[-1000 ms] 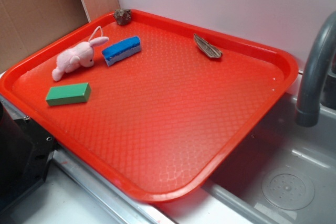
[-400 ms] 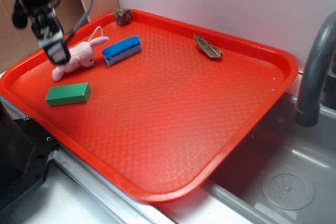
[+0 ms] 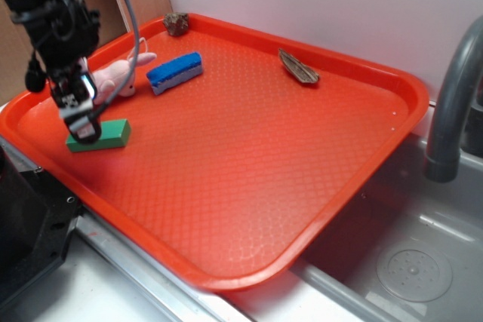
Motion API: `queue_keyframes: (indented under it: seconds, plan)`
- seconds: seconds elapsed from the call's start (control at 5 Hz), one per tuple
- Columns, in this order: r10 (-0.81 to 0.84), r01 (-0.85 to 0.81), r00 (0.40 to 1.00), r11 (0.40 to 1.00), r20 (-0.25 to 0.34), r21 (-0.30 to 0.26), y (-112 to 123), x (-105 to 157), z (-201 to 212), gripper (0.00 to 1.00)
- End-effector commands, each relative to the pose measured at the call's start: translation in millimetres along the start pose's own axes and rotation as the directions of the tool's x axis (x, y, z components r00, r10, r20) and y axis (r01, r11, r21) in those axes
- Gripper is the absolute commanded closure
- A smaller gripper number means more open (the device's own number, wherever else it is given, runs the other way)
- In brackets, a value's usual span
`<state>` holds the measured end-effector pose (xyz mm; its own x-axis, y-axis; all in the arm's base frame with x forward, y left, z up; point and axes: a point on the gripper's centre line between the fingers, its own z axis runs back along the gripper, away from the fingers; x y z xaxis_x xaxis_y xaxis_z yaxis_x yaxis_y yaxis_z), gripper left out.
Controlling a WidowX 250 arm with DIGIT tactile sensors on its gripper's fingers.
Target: Grab the green block.
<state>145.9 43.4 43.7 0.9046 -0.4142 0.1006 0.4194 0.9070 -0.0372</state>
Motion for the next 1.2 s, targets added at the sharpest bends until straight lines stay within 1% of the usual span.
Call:
queue_keyframes:
  seconds: [0.0,0.2,0.4,0.6,0.8,1.0]
  plan:
    - [-0.033,0.036,0.997,0.998,-0.074,0.046,3,12,-36,0.0]
    - [-0.04,0.042,0.998,0.998,-0.051,0.047,-3,14,-32,1.0]
    - [-0.019,0.019,1.0,0.999,0.008,0.028,-2,15,-15,1.0]
    - [0.008,-0.009,0.998,1.0,0.063,0.014,-4,17,16,1.0]
    - [0.238,-0.242,0.97,0.958,0.047,0.156,-32,39,63,1.0]
    - [0.45,-0.459,0.888,0.852,0.093,0.252,-59,58,109,1.0]
